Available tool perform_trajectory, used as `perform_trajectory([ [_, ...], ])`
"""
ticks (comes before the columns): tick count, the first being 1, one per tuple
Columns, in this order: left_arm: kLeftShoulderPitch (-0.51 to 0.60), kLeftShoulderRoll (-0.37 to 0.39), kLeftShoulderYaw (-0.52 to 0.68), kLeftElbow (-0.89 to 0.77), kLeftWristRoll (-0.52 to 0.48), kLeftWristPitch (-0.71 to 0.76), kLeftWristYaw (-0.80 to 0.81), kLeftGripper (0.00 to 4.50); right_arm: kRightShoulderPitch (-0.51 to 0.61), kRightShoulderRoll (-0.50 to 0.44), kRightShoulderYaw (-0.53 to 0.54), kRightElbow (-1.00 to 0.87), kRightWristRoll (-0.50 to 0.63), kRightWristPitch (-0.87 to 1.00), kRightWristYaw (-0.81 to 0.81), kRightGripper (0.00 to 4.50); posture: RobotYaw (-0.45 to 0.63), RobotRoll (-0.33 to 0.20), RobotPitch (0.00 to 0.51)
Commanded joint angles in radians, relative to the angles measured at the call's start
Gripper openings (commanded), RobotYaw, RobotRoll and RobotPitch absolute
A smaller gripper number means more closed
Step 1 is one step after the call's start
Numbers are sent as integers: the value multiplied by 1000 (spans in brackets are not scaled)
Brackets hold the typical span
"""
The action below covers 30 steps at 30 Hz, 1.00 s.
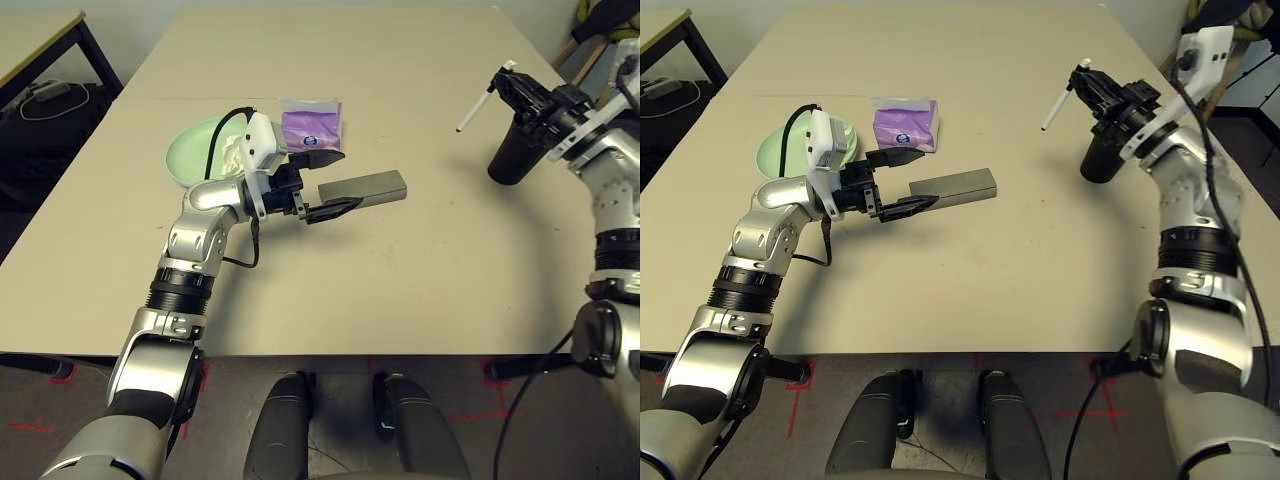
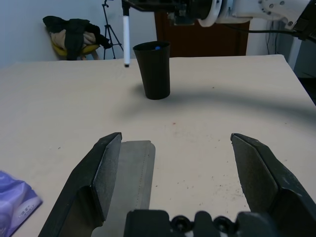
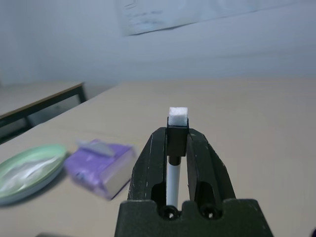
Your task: Organize and tidy the items on the table.
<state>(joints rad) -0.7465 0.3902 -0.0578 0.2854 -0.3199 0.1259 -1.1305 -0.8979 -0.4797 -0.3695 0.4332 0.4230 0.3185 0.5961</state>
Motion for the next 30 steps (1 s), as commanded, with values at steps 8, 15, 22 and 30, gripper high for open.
perform_trajectory([
  [8, -8, 1, -8, 6, 6, 1, 3, 4500, -79, -34, -9, -12, -91, 25, -357, 394, 73, 0, 108],
  [15, -9, 5, -7, 8, 9, -1, 3, 4500, -84, -20, -19, 6, -142, 36, -547, 394, 77, 0, 107],
  [22, -5, 10, -5, 1, 6, 7, 4, 4500, -90, -21, -46, -6, -115, 94, -620, 394, 79, 0, 107],
  [30, -25, 14, -2, 21, 7, 0, -1, 4500, -88, -32, -39, -7, -123, 128, -643, 394, 75, 0, 106],
])
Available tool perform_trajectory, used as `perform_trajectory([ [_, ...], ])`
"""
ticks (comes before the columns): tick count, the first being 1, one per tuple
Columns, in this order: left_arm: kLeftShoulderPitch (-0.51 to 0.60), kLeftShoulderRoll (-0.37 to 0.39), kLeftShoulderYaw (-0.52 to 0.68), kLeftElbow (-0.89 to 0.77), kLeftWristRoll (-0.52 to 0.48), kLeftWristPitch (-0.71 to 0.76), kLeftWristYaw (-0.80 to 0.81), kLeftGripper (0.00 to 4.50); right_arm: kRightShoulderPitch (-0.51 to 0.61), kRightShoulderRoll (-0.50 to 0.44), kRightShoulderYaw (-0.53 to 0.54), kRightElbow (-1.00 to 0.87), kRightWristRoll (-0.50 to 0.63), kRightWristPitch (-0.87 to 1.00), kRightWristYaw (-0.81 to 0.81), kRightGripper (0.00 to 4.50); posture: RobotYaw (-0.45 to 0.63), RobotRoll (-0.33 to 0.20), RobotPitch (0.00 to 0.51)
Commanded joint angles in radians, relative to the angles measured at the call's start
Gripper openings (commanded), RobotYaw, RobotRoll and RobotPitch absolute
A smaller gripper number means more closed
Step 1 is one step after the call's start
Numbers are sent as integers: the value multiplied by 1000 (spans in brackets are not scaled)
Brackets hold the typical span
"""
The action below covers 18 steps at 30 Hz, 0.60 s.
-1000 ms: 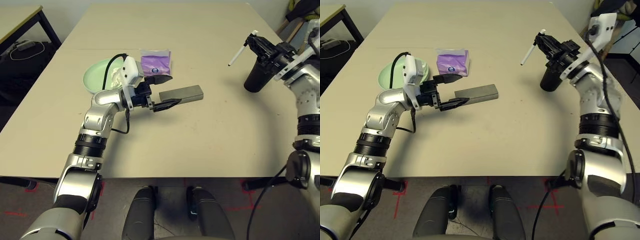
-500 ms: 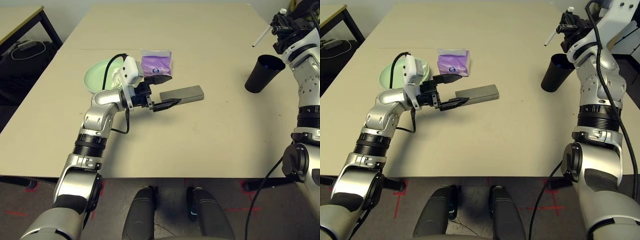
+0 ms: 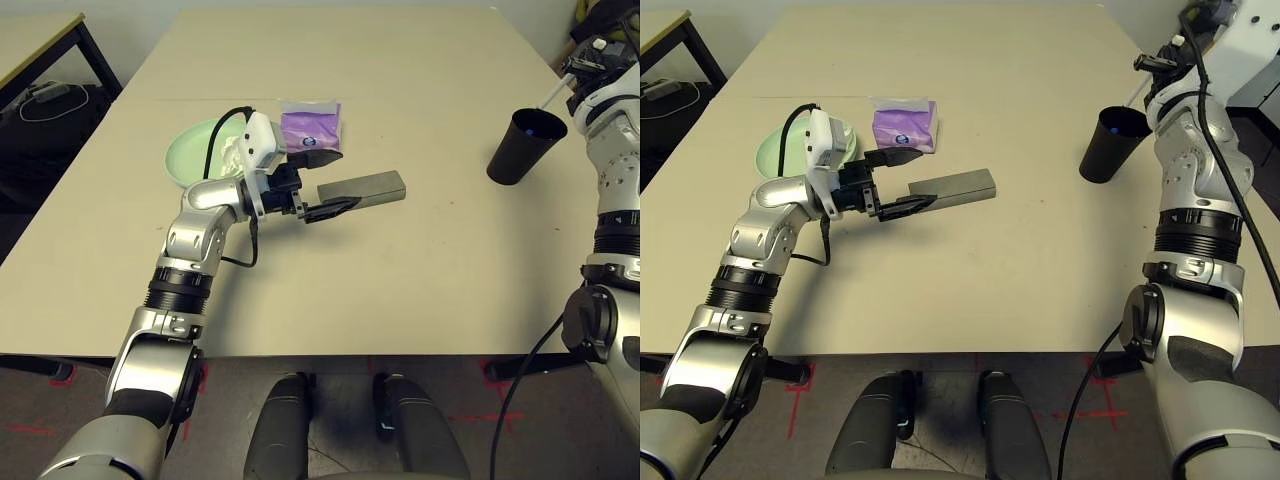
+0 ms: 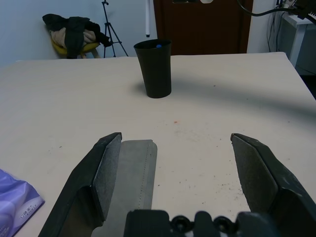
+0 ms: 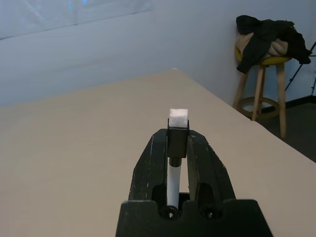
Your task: Organize and tidy the items on the table.
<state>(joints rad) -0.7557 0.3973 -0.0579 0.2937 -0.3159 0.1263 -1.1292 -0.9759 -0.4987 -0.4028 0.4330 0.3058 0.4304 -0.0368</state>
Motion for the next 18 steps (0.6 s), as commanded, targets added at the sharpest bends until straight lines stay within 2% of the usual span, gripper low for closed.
perform_trajectory([
  [1, -17, 7, -2, 14, 4, -1, -3, 4500, -9, -13, -5, -7, -6, 18, -11, 394, 75, 0, 106],
  [13, -24, 6, 0, 26, 7, 3, 23, 4500, 9, -14, 6, -18, -11, 27, 5, 394, 72, 0, 107],
  [18, -22, 6, -2, 28, 8, 2, 26, 4500, 12, -12, 9, -22, -12, 46, 15, 2199, 72, 0, 108],
])
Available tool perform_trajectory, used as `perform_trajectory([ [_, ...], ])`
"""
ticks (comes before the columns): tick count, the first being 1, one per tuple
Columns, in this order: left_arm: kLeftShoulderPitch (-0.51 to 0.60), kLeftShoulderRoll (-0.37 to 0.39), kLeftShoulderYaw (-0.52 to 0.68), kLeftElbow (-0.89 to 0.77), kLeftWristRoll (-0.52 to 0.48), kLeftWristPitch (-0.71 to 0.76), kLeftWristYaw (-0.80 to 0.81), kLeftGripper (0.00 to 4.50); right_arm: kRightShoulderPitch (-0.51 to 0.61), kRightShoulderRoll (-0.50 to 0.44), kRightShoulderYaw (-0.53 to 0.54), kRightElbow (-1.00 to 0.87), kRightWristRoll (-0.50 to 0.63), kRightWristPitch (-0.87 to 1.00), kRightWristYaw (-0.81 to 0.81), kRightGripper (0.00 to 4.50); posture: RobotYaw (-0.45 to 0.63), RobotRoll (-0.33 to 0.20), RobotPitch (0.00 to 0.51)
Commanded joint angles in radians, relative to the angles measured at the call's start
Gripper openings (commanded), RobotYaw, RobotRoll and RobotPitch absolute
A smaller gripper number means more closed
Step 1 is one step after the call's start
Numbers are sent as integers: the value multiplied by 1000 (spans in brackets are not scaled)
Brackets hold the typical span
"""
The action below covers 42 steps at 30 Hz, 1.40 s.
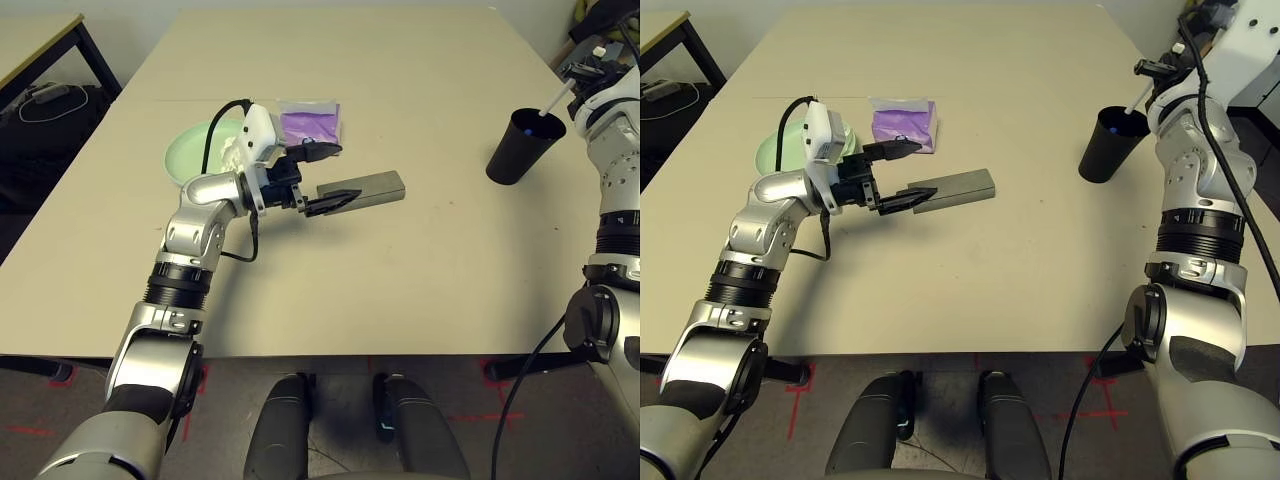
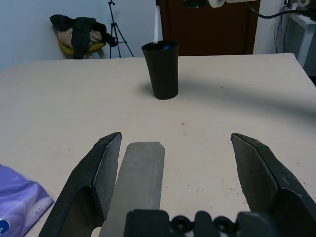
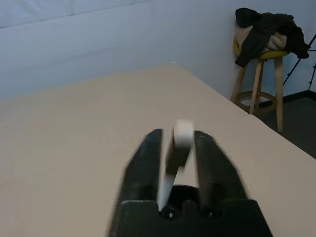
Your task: Organize and tidy the items on the table.
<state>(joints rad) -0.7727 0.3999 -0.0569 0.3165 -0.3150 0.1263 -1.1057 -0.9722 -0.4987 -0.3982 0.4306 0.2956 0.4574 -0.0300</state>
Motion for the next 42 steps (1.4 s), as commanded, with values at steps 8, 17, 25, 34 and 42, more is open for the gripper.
perform_trajectory([
  [8, -2, 4, -4, 5, 8, 1, 5, 4500, 7, -13, 2, -16, -9, 20, 14, 4480, 72, 0, 110],
  [17, 2, 1, 2, 3, 8, 5, 26, 4500, 29, 13, 24, -37, 40, -79, 176, 4480, 72, 0, 104],
  [25, -8, -52, 90, 69, 86, -39, 360, 4500, 278, 74, 116, -130, 70, -300, 495, 4480, 84, 0, 98],
  [34, 91, -137, 231, 33, 178, -86, 861, 4500, 428, 142, 144, -115, 25, -421, 512, 4480, 115, 0, 100],
  [42, 195, -178, 301, 40, 161, -102, 1009, 4500, 501, 250, 147, -129, -68, -519, 306, 4480, 110, 0, 81],
])
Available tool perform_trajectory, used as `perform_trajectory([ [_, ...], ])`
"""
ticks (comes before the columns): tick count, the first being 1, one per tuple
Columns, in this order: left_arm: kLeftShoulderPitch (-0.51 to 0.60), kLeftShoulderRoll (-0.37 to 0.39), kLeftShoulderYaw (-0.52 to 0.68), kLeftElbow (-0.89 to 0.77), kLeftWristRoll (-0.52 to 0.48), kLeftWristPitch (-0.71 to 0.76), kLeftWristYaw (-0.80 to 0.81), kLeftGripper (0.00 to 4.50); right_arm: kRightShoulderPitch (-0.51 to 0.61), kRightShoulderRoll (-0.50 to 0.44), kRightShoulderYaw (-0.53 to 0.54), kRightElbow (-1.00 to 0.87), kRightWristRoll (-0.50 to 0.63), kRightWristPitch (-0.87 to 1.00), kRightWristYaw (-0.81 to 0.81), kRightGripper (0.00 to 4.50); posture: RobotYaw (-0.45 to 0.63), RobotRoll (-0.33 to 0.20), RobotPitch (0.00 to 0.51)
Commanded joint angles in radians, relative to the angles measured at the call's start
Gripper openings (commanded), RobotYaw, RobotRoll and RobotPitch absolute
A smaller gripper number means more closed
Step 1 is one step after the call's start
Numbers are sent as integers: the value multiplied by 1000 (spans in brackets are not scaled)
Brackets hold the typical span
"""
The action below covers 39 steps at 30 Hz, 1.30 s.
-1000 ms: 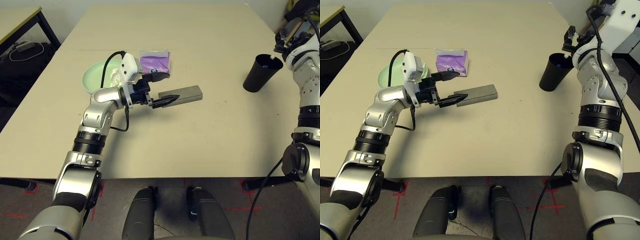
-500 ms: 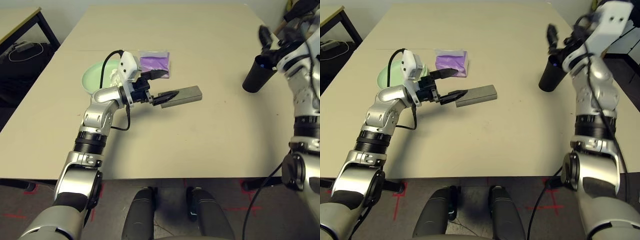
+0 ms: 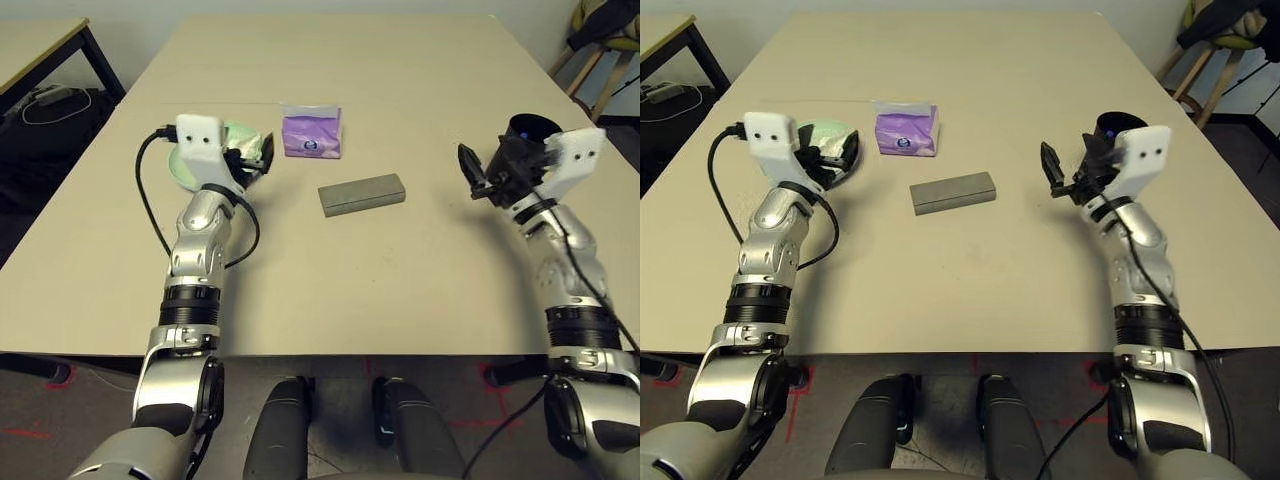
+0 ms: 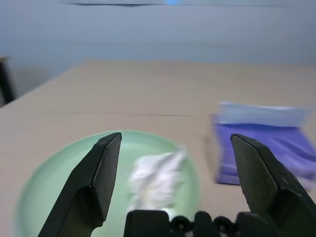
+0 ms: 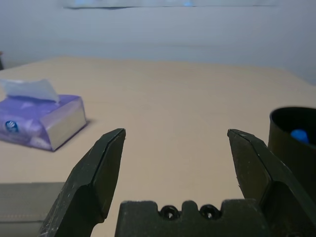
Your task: Organize and tidy the items on the table.
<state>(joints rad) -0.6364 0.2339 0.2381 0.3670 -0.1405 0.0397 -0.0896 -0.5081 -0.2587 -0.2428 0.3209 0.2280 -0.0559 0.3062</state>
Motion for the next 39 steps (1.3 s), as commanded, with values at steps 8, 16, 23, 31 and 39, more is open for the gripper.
perform_trajectory([
  [8, 228, 28, 25, -67, -35, -81, -72, 4500, 109, -22, -76, -20, 10, -24, -102, 4480, 108, 0, 76],
  [16, 257, 43, 38, -26, -34, -139, -76, 4500, 37, -49, -105, 77, 25, -19, -117, 4480, 105, 0, 73],
  [23, 239, 46, 43, -15, -38, -144, -73, 4500, 9, -50, -88, 103, 26, 13, -103, 4480, 106, 0, 72],
  [31, 236, 58, 29, -15, -52, -109, -108, 4500, 41, -61, -45, 71, 13, 29, -43, 4480, 105, 0, 74],
  [39, 211, 84, 22, 8, -64, -84, -173, 4500, 54, -57, -53, 64, 4, 14, -65, 4480, 97, 0, 70],
])
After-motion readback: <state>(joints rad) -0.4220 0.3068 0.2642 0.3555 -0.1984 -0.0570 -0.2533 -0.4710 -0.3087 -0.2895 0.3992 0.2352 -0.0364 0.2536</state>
